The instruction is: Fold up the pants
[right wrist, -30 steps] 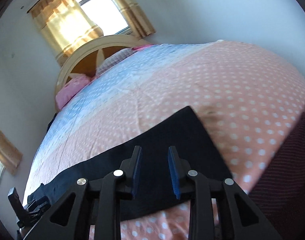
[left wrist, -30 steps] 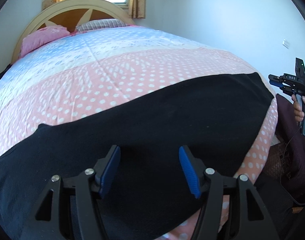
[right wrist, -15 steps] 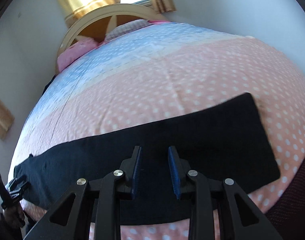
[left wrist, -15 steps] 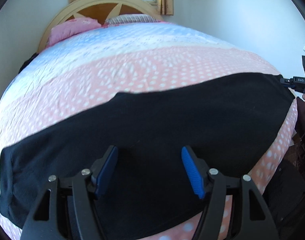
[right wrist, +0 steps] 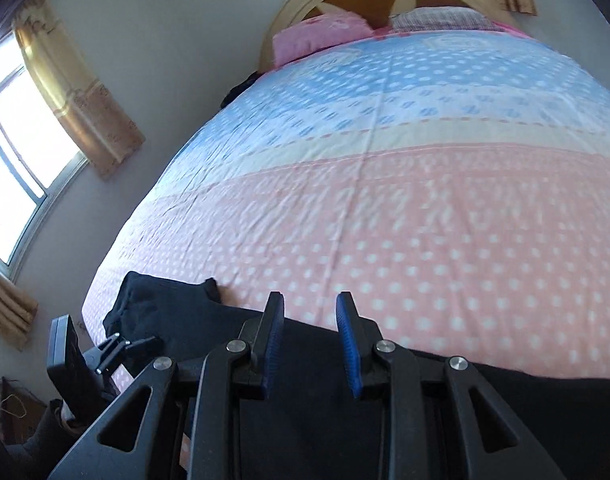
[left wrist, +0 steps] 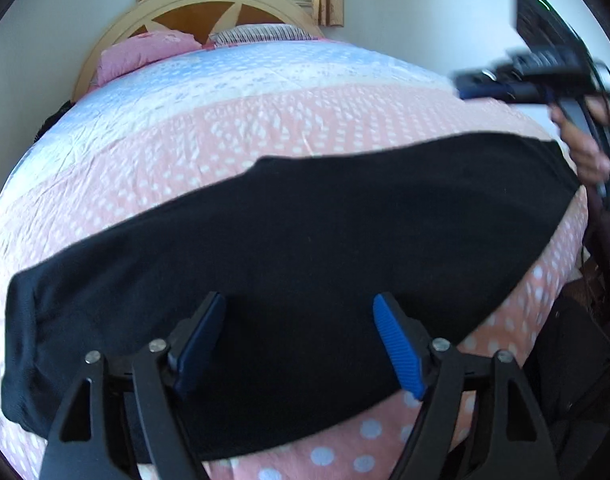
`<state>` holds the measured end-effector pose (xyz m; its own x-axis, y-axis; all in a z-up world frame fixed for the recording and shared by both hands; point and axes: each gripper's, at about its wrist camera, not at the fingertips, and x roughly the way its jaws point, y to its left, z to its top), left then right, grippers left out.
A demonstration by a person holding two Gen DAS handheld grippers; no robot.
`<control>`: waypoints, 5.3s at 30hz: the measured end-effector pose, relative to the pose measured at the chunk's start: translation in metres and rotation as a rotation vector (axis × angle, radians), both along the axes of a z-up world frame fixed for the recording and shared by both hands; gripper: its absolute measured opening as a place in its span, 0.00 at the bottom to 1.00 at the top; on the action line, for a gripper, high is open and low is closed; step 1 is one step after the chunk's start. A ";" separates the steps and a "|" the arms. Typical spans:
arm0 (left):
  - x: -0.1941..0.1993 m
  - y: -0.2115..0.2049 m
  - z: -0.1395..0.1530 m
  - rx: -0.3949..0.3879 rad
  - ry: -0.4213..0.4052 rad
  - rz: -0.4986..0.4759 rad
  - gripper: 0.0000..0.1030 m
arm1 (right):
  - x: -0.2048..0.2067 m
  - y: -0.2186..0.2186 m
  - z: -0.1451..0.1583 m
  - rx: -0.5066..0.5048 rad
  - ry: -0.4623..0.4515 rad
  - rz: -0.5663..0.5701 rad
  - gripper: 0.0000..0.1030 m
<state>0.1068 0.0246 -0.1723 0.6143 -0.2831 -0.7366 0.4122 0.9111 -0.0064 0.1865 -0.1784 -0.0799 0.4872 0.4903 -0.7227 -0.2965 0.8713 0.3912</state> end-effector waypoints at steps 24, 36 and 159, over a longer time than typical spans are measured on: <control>-0.004 0.032 0.008 -0.042 -0.002 0.097 0.95 | 0.074 0.136 -0.094 0.301 0.477 0.154 0.11; 0.006 0.026 0.002 -0.036 -0.003 0.103 0.98 | 0.081 0.137 -0.094 0.204 0.397 0.053 0.04; 0.029 -0.145 0.041 -0.285 0.115 -0.151 0.75 | -0.132 -0.149 -0.006 0.087 -0.119 -0.175 0.48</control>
<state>0.1360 -0.1208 -0.1313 0.4673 -0.5690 -0.6767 0.5244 0.7946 -0.3060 0.0548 -0.3274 -0.0858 0.6491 0.4492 -0.6139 -0.1926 0.8778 0.4387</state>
